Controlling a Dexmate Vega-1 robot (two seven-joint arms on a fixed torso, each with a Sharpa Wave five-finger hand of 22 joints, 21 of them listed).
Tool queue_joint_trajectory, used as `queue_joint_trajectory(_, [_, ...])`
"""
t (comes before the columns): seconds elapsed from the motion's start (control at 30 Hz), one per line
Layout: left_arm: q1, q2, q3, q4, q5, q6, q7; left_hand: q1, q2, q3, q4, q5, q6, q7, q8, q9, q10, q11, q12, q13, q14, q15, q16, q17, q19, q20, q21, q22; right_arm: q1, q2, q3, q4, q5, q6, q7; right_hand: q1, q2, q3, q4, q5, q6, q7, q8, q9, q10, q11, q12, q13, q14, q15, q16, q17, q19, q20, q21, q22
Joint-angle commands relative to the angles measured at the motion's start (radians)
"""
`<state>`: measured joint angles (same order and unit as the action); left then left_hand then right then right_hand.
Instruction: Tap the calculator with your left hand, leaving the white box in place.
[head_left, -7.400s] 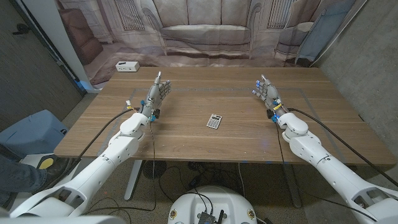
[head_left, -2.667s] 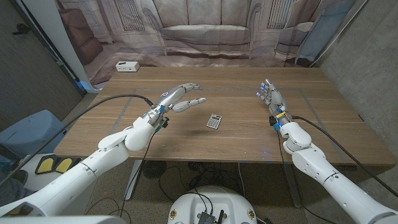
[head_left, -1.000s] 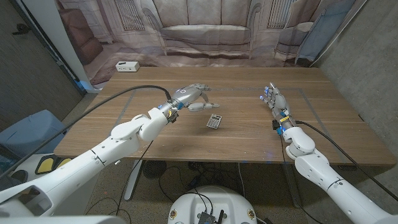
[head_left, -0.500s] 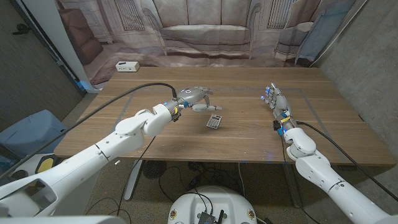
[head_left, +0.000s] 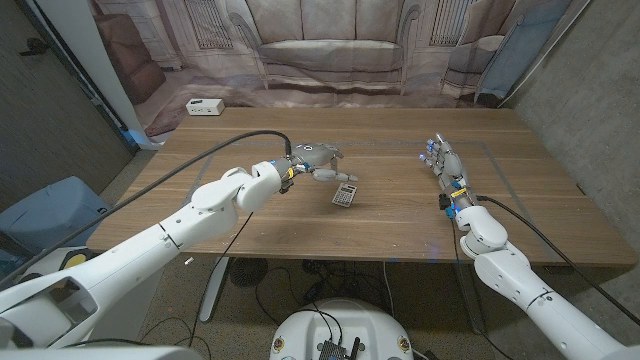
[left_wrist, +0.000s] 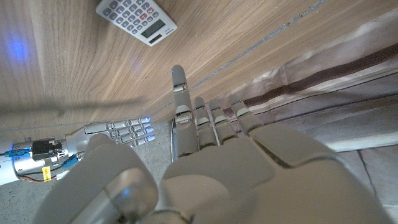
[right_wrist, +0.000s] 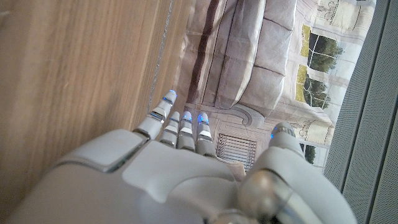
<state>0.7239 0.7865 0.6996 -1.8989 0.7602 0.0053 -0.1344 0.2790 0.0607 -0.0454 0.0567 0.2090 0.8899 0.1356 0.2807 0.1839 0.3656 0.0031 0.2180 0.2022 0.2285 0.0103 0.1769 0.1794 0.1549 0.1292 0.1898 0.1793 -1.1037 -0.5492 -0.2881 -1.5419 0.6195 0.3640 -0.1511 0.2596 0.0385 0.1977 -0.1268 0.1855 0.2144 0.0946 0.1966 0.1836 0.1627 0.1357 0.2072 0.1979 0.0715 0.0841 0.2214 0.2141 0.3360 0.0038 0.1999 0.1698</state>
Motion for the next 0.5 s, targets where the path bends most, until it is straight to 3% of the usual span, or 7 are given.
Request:
queue_joint_trajectory(0.03, [-0.03, -0.011, 0.03, 0.016, 0.015, 0.004, -0.045, -0.009, 0.003, -0.008, 0.006, 0.006, -0.011, -0.004, -0.007, 0.005, -0.005, -0.001, -0.003, 0.003, -0.002, 0.0, 0.007, 0.001, 0.002, 0.012, 0.0, 0.003, -0.006, -0.003, 0.005, -0.005, -0.002, -0.002, -0.009, 0.003, 0.009, -0.003, 0.001, -0.002, 0.009, -0.004, 0.004, 0.005, 0.008, -0.002, 0.003, 0.001, 0.0, 0.005, -0.002, 0.003, 0.001, 0.005, -0.002, 0.002])
queue_joint_trajectory(0.37, [-0.041, -0.021, 0.047, 0.031, 0.022, -0.001, -0.059, -0.013, 0.004, -0.012, 0.009, 0.007, -0.04, -0.029, -0.029, 0.004, -0.017, -0.005, -0.005, 0.003, -0.008, -0.005, 0.007, 0.001, -0.006, 0.026, 0.001, 0.003, -0.002, -0.001, 0.005, 0.001, 0.002, -0.004, -0.006, 0.002, 0.009, -0.004, 0.001, -0.002, 0.011, -0.005, 0.003, 0.005, 0.009, -0.001, 0.003, 0.002, 0.001, 0.005, -0.002, 0.003, 0.001, 0.006, -0.003, 0.002])
queue_joint_trajectory(0.5, [-0.047, -0.027, 0.057, 0.039, 0.022, -0.003, -0.073, -0.015, 0.004, -0.014, 0.01, 0.008, -0.044, -0.03, -0.033, 0.003, -0.017, -0.001, -0.005, 0.003, -0.005, 0.0, 0.008, 0.001, -0.007, 0.019, 0.002, 0.003, 0.001, 0.0, 0.005, 0.006, 0.003, -0.005, -0.004, 0.002, 0.009, -0.004, 0.001, -0.002, 0.011, -0.005, 0.003, 0.005, 0.01, -0.001, 0.003, 0.002, 0.001, 0.005, -0.003, 0.003, 0.001, 0.006, -0.003, 0.002])
